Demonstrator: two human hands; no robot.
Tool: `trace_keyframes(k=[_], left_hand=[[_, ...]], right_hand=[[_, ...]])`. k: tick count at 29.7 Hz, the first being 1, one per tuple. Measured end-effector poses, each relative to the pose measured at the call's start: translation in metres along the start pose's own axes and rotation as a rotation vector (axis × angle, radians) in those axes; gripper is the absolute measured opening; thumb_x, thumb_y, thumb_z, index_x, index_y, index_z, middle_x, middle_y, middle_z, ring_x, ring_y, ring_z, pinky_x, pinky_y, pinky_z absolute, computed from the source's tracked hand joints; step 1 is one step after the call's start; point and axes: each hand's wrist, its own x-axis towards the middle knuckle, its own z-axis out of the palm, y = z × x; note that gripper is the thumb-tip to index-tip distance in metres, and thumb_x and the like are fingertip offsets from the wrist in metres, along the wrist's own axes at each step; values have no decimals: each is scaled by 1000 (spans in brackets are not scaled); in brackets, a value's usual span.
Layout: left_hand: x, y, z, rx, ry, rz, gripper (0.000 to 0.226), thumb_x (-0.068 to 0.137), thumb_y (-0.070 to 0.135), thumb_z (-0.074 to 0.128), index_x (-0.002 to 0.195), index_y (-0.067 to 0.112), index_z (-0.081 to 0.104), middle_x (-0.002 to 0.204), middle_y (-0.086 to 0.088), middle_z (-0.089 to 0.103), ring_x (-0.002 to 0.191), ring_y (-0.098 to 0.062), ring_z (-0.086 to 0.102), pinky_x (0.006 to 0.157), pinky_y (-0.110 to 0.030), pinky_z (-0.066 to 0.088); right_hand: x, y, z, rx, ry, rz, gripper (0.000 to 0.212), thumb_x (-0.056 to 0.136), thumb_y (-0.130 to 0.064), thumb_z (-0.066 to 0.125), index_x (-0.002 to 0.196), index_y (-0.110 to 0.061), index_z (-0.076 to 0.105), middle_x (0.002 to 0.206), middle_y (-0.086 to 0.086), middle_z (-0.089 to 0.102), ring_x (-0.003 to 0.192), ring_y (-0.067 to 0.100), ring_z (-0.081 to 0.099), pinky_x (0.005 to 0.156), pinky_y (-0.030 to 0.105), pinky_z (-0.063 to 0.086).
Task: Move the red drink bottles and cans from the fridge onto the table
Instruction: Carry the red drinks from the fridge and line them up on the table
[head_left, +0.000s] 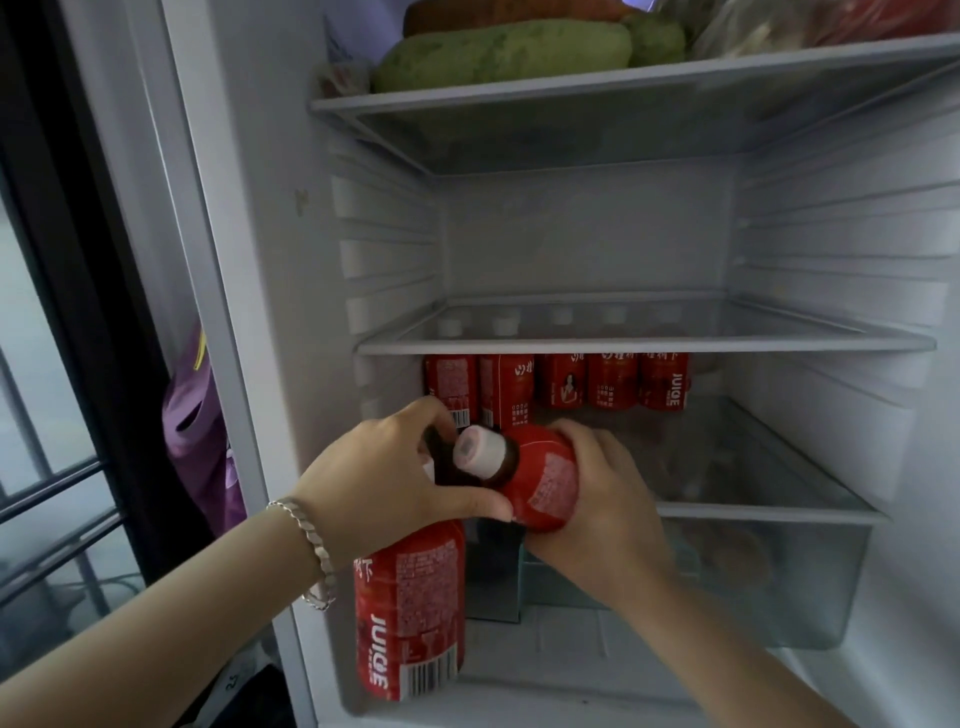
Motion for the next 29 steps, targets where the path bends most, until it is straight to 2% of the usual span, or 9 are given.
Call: trace_keyframes(k=[2, 6, 9, 12, 14, 17, 21, 24, 29], left_hand=[[-4, 1, 0, 24, -22, 8, 75, 40, 80, 43, 102, 39, 41, 85, 17, 57, 72, -2, 56, 62, -15, 46], [-11, -5, 5, 73, 51, -10, 55, 67, 76, 44, 79, 23, 56, 72, 10, 62, 65, -5, 59, 61, -20, 50], [-13, -11, 12, 52, 53, -50, 45, 76, 67, 46, 72, 24, 58, 71, 7, 64, 65, -7, 60, 61, -22, 50], [-14, -12, 11, 41, 79, -58, 46, 72, 68, 41, 62, 23, 50, 65, 7, 61, 62, -8, 58, 58, -21, 44], [-12, -9, 6, 123, 81, -58, 48, 72, 69, 38, 64, 23, 49, 67, 8, 61, 64, -9, 59, 60, -22, 46], [-9, -5, 1, 219, 91, -54, 48, 75, 72, 37, 67, 25, 46, 70, 10, 59, 67, -8, 59, 65, -23, 49], [-5, -3, 0, 240, 118, -59, 46, 79, 71, 38, 69, 27, 46, 73, 12, 59, 69, -7, 59, 66, -23, 51], [-2, -3, 0, 239, 110, -66, 46, 79, 71, 39, 76, 27, 52, 76, 11, 61, 71, -8, 61, 69, -24, 53], [1, -11, -1, 268, 130, -69, 50, 77, 73, 37, 80, 26, 57, 78, 10, 64, 71, -7, 62, 70, -24, 54]], right_hand=[[-1, -6, 0, -19, -124, -48, 92, 58, -31, 84, 135, -31, 34, 116, -16, 35, 108, 4, 38, 95, 24, 41], [-5, -14, 4, 94, -302, -2, 96, 56, -28, 86, 135, -33, 32, 117, -15, 38, 112, 8, 48, 96, 30, 49], [-5, -18, 6, 104, -445, -11, 92, 55, -30, 86, 131, -37, 35, 119, -16, 45, 109, 7, 54, 92, 30, 52], [8, -16, -4, 339, -670, 19, 62, 62, -39, 84, 113, -42, 48, 115, -15, 58, 106, 6, 60, 92, 29, 53], [34, -6, -2, 532, -517, 132, 40, 70, -55, 63, 103, -34, 58, 107, -6, 65, 104, 15, 63, 94, 34, 52], [93, 21, 24, 511, -166, 343, 62, 81, -51, 62, 127, -11, 51, 126, 6, 59, 117, 23, 56, 100, 34, 45], [149, 38, 67, 580, -145, 518, 90, 73, -23, 79, 143, -6, 25, 141, 13, 45, 130, 28, 44, 110, 41, 37], [160, 42, 79, 605, -71, 493, 89, 71, -15, 81, 141, -7, 27, 139, 14, 46, 130, 28, 44, 111, 39, 35], [147, 35, 75, 432, -2, 409, 88, 67, -22, 84, 136, -8, 32, 134, 13, 51, 125, 26, 49, 102, 34, 40]])
